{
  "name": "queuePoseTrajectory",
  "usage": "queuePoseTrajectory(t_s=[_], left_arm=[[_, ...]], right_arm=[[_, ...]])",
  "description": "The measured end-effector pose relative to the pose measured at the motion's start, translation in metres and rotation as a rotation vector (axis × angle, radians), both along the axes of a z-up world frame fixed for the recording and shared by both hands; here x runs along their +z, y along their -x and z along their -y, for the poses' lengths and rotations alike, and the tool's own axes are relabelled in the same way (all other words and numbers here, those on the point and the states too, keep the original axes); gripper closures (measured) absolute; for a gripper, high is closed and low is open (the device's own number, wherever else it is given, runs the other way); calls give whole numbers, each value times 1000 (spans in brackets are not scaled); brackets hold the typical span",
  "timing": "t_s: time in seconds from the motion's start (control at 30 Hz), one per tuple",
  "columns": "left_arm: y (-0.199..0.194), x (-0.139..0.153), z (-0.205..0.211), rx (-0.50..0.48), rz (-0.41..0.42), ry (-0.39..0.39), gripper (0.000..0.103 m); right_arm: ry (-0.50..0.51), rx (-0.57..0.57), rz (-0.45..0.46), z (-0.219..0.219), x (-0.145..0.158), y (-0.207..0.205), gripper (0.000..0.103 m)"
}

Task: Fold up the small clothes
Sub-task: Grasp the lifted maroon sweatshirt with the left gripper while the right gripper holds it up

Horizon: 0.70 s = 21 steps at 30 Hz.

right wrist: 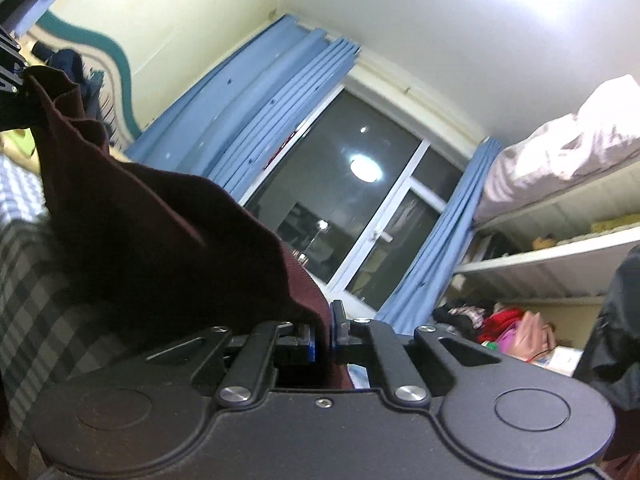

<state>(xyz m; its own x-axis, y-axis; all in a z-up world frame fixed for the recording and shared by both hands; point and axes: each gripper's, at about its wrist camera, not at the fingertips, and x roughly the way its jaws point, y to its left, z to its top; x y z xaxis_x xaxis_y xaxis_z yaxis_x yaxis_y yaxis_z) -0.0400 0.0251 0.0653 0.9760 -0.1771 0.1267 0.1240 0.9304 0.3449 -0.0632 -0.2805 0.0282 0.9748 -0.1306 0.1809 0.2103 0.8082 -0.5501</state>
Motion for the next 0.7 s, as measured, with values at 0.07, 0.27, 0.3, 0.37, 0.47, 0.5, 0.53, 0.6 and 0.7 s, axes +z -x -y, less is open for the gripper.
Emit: queuePoseTrajectory(t_s=[0.07, 0.27, 0.3, 0.37, 0.47, 0.5, 0.53, 0.6, 0.7], left_arm=[[6, 15, -2, -13, -1, 15, 100], [-32, 55, -2, -21, -40, 43, 100], [-47, 61, 1, -13, -42, 34, 100], [-79, 71, 8, -8, -56, 31, 100], [-138, 85, 20, 7, -114, 28, 100], [-159, 87, 24, 10, -136, 26, 100], [-184, 89, 29, 20, -165, 15, 100], [-227, 90, 38, 39, -216, -7, 100], [-289, 83, 51, 73, -291, -66, 100]], right_arm=[[19, -4, 29, 2, 11, 9, 97], [46, 22, 69, 15, 37, -21, 97], [65, 23, 73, 16, 40, -34, 97], [88, 32, 70, 20, 49, -66, 97], [106, 44, 31, 26, 63, -126, 97], [111, 46, 9, 28, 66, -150, 97], [115, 46, -17, 30, 68, -172, 97], [124, 45, -71, 33, 68, -216, 97], [106, 46, -172, 39, 60, -283, 97]])
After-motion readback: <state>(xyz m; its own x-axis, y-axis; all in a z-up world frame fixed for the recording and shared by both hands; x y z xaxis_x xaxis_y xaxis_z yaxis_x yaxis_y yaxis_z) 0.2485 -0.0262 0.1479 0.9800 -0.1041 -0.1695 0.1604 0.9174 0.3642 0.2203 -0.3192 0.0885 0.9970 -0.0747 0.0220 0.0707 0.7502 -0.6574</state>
